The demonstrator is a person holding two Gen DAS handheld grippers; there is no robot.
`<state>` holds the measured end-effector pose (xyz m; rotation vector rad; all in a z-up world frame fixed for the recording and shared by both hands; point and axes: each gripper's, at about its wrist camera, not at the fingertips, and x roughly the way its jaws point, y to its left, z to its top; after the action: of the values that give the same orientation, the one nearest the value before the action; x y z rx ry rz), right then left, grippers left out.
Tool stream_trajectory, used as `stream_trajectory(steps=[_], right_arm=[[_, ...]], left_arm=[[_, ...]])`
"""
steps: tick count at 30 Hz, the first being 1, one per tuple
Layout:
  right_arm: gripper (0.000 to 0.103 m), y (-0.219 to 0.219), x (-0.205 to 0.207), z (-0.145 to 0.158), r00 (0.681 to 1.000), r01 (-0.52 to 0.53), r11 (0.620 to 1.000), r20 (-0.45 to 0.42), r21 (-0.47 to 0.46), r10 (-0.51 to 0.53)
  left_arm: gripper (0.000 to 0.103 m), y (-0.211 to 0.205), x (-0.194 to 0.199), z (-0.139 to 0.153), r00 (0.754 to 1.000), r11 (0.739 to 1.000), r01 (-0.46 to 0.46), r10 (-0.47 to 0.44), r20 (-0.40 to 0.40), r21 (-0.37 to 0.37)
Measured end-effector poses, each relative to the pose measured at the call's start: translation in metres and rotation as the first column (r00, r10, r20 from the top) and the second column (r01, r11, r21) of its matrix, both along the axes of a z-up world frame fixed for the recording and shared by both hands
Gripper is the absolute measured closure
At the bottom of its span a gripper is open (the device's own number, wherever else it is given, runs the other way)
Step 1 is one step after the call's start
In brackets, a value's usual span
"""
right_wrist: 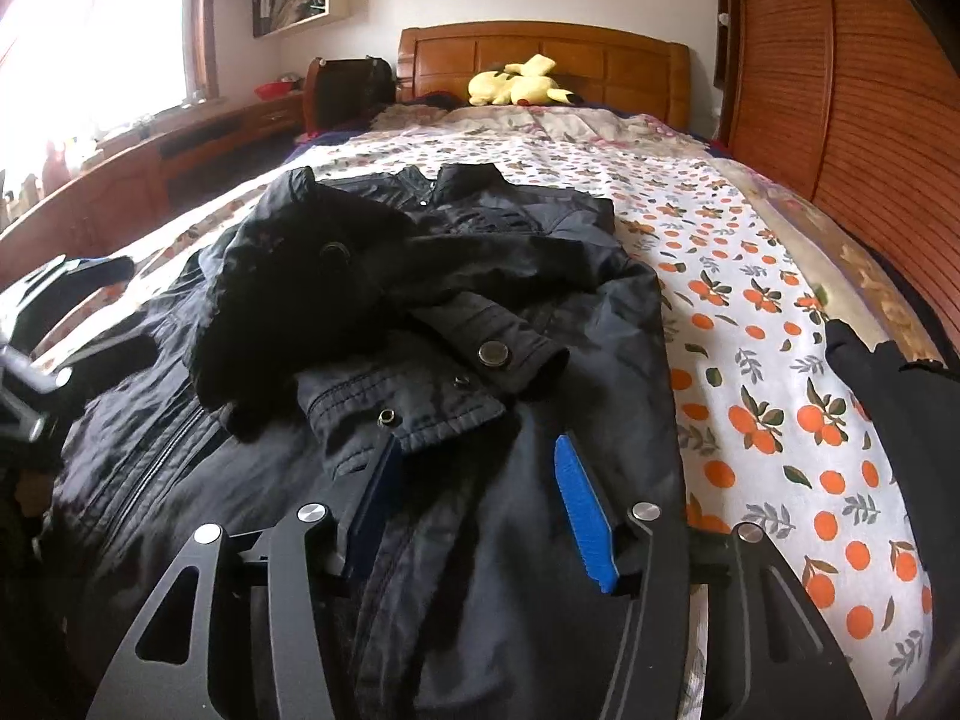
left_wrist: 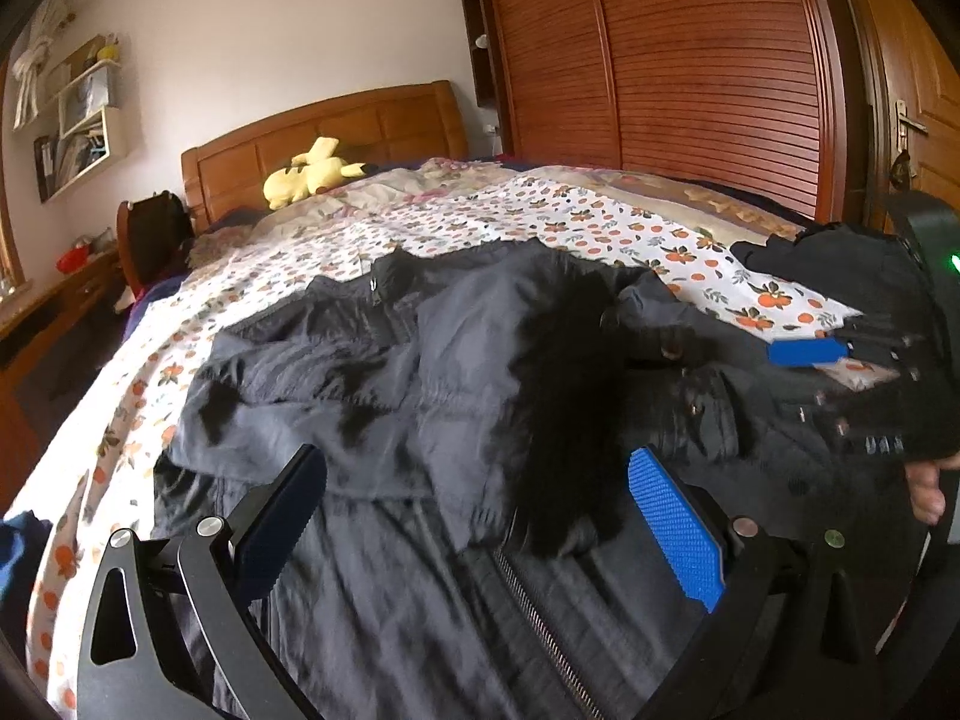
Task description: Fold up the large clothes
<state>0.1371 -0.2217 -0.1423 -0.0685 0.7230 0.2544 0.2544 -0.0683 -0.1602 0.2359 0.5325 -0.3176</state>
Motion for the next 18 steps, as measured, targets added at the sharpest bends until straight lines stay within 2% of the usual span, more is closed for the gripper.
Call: stream_trajectory(steps=[9, 17, 18], right_arm=[[0.050, -0.012, -0.007, 0.002, 1.000, -0.025, 0.999, -0.001, 0.043, 0.026], [0.050, -0.020, -0.009, 0.003, 0.999, -0.037, 0.997, 0.001, 0.070, 0.037], [0.050, -0.020, -0.010, 0.004, 0.999, -0.037, 0.997, 0.005, 0.068, 0.036]], left_arm=[[0.002, -0.032, 0.036, 0.030, 1.000, 1.000, -0.010, 0.010, -0.021, 0.001], [0.002, -0.054, 0.062, 0.024, 0.997, 1.000, 0.011, -0.011, -0.078, 0.002], [0.007, -0.055, 0.064, 0.022, 0.997, 1.000, 0.019, -0.020, -0.078, -0.008]])
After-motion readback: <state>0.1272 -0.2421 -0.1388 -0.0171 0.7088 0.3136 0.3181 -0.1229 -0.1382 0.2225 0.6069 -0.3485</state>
